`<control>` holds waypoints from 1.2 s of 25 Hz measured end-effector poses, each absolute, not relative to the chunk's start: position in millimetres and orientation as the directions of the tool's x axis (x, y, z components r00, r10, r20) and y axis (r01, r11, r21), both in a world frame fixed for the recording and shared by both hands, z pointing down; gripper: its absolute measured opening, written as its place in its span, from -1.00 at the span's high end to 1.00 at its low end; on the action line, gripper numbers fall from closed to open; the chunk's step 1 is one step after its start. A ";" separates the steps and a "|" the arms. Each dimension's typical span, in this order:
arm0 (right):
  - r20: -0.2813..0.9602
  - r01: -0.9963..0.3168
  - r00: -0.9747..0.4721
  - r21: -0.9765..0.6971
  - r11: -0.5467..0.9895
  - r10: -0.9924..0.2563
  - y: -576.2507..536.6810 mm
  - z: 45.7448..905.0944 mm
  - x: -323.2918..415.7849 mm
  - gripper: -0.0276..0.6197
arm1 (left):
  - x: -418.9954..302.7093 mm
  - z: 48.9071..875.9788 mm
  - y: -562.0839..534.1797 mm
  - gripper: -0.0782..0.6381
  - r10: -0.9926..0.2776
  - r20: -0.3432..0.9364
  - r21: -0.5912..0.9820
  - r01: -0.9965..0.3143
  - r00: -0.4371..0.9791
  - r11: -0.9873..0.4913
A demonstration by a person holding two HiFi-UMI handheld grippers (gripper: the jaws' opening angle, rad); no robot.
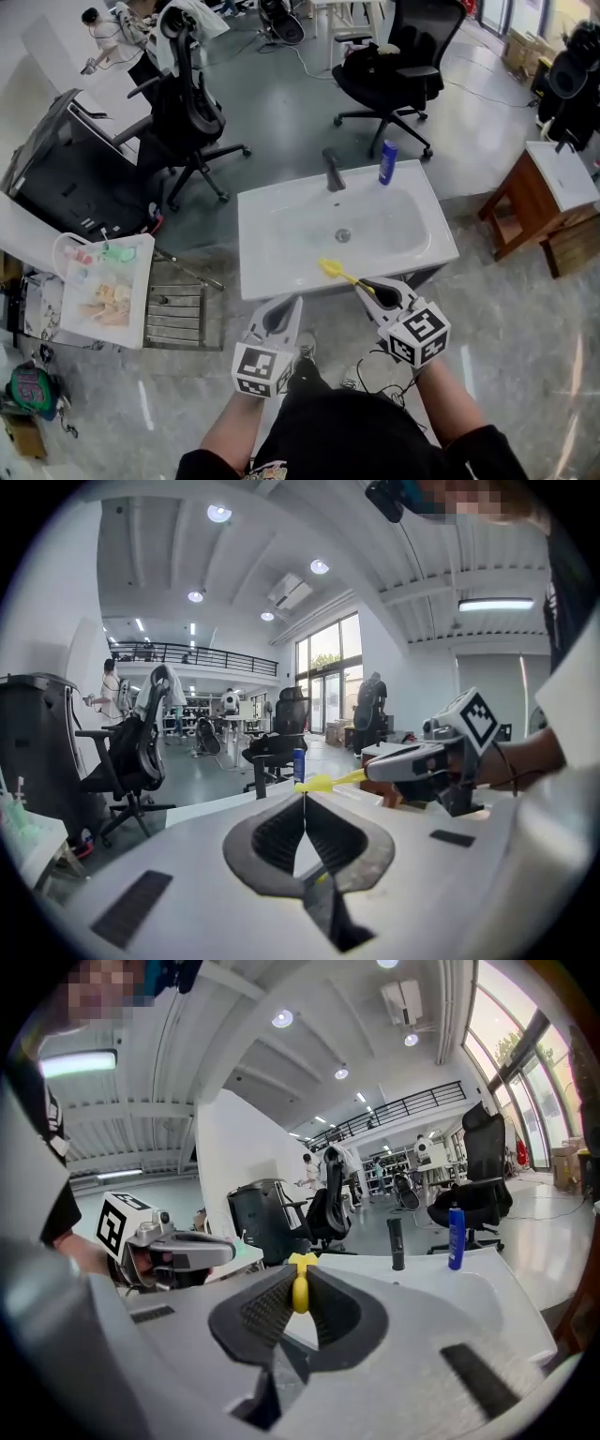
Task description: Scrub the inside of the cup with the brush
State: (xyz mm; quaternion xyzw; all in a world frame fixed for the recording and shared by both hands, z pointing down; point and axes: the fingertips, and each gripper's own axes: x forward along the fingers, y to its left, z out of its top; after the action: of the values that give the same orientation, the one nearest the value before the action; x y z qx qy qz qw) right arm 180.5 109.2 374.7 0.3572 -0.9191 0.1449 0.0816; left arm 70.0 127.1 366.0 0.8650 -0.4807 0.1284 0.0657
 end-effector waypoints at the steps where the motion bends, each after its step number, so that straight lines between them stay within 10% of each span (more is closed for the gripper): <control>1: 0.250 -0.672 -0.739 -0.215 0.709 -0.625 112.2 375.5 175.9 0.80 | 67.1 365.8 132.5 0.76 -0.815 0.291 -0.006 -0.851 0.501 -0.525; 30: 0.268 -0.810 -0.587 -0.207 0.549 -0.764 206.0 375.6 25.9 0.80 | -94.5 367.5 210.0 0.76 -0.728 0.252 0.059 -0.761 0.638 -0.646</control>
State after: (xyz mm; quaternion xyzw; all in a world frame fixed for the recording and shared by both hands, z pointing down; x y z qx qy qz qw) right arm 25.9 206.0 375.6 0.4486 -0.8771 0.1553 0.0733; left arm -94.5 210.0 367.5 0.9015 -0.4128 0.1030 0.0796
